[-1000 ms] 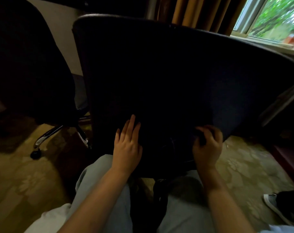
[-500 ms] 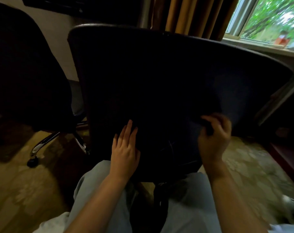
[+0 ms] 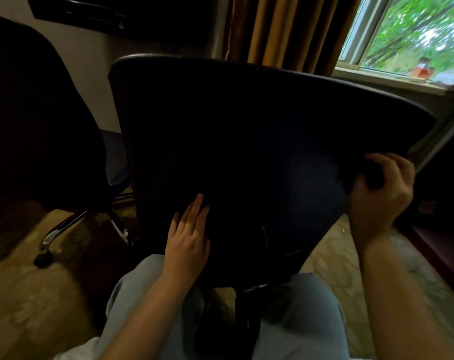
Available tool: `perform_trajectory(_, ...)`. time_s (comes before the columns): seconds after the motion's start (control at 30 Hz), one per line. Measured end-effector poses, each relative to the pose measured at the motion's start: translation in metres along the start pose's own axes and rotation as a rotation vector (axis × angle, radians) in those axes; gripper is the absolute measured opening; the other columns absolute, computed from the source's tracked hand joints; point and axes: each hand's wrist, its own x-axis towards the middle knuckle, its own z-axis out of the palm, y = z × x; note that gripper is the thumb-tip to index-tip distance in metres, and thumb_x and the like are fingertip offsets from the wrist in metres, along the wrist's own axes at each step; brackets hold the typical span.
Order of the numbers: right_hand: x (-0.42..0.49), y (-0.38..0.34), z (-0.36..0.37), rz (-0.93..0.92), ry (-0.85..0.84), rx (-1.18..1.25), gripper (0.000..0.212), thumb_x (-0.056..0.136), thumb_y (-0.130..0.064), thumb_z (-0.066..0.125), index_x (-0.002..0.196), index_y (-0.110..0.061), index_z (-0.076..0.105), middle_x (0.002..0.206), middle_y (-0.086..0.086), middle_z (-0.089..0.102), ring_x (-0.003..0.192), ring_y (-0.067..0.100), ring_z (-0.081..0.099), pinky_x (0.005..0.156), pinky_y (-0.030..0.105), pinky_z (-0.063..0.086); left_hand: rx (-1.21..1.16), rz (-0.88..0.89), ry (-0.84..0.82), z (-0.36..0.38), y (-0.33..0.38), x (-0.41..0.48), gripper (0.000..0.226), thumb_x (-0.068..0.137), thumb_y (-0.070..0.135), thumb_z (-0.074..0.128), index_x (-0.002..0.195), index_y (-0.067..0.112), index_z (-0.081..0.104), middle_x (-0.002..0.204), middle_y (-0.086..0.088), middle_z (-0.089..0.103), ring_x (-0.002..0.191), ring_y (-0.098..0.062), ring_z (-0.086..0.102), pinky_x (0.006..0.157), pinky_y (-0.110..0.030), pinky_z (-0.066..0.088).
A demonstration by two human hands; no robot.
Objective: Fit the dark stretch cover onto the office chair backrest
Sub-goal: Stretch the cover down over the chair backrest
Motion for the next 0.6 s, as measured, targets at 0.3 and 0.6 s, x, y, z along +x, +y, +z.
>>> perform_trajectory(0.3,-0.063,0.059,0.001,0.268,-0.433,-0.187,0.024,0.071,0.012,0.069,0.090,-0.003,0.070,0.104,0.016,0.060,0.094,0.036,0.059,0.074,0.029,0.039,-0.009,0.015,-0.007,-0.002,0.002,-0.001,0.059,0.082,0.021,0.041,0.140,0.012,0.035,0.158,-0.003,0.019,0.138,-0.018,0.030,0.113,-0.042,0.024)
perform_trajectory(0.6,0.019,-0.031,-0.002,-0.049,0.025,0.103,0.023,0.079,0.002,0.063,0.101,0.001,0.069,0.104,0.022,0.061,0.102,0.007,0.051,0.093,0.015,0.040,-0.042,0.044,-0.012,-0.005,0.001,-0.001,0.058,0.083,0.023,0.041,0.139,0.012,0.038,0.156,-0.005,0.022,0.138,-0.019,0.031,0.114,-0.039,0.021)
